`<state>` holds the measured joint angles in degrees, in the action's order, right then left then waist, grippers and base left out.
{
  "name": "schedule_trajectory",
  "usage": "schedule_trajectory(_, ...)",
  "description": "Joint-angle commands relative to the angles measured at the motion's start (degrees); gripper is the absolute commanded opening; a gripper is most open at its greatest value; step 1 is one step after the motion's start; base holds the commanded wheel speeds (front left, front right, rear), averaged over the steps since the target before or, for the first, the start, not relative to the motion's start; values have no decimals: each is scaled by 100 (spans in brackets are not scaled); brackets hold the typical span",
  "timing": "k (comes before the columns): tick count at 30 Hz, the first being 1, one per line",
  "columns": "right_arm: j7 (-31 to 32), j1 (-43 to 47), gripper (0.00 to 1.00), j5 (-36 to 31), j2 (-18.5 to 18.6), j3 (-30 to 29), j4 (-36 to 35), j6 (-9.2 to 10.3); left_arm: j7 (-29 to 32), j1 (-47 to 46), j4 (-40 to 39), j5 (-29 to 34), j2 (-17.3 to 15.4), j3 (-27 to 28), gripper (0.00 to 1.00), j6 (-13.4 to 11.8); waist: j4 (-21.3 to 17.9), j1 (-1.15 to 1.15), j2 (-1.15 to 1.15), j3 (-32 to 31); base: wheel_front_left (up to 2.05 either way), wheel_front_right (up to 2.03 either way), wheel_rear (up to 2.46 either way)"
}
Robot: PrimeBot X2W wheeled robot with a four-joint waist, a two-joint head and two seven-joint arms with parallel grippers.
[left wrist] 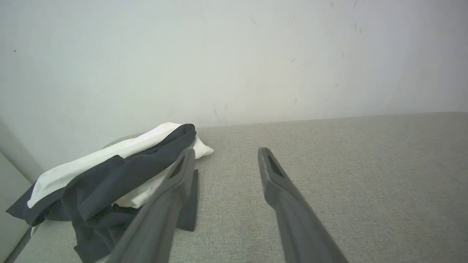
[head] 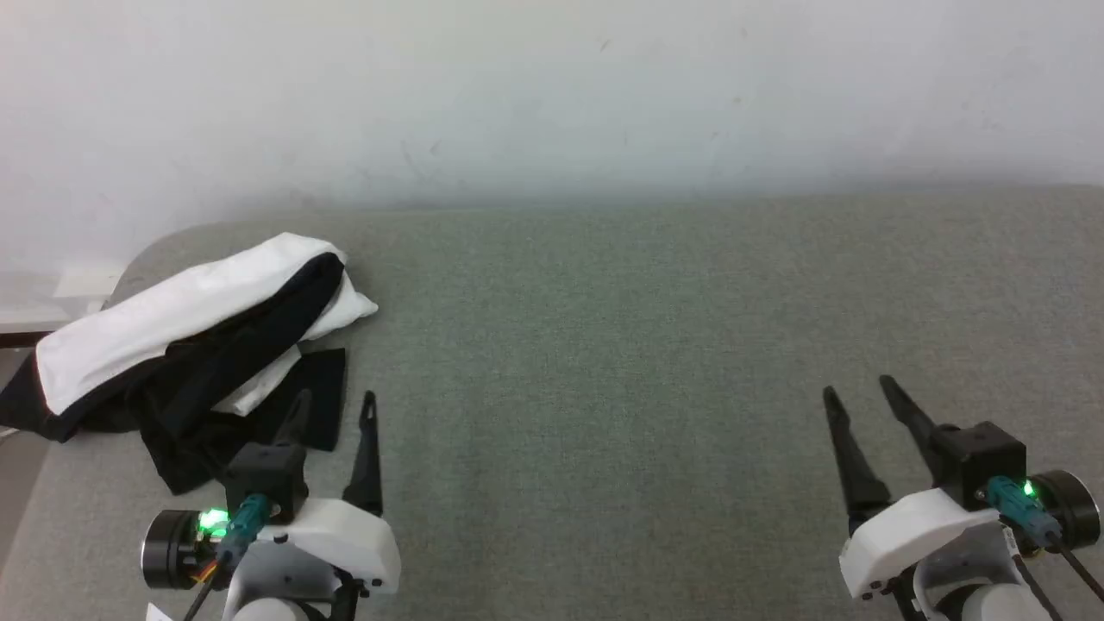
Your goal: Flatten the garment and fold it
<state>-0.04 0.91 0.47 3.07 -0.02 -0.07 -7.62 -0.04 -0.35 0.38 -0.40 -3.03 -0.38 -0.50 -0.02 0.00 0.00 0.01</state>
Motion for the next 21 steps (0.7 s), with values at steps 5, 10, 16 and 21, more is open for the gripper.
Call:
schedule_trajectory(5, -95, 16, 100, 62, -2, -32, 25, 1, -95, -18, 60, -98, 1, -50, 100, 13, -6, 0, 0, 4, 0, 0, 0)
schedule_trajectory(10, -155, 19, 100, 101, -3, -56, 34, 1, -155, -31, 91, -164, 2, -82, 100, 18, -9, 0, 0, 8, 0, 0, 0)
schedule_trajectory(16, -227, 30, 100, 147, -4, -79, 23, 2, -226, -50, 123, -247, 2, -114, 100, 21, 7, 0, 0, 10, 0, 0, 0)
schedule_trajectory(21, -287, 41, 100, 175, -5, -97, 1, 3, -286, -71, 146, -310, 3, -134, 100, 20, 56, 0, 0, 22, 0, 0, 0)
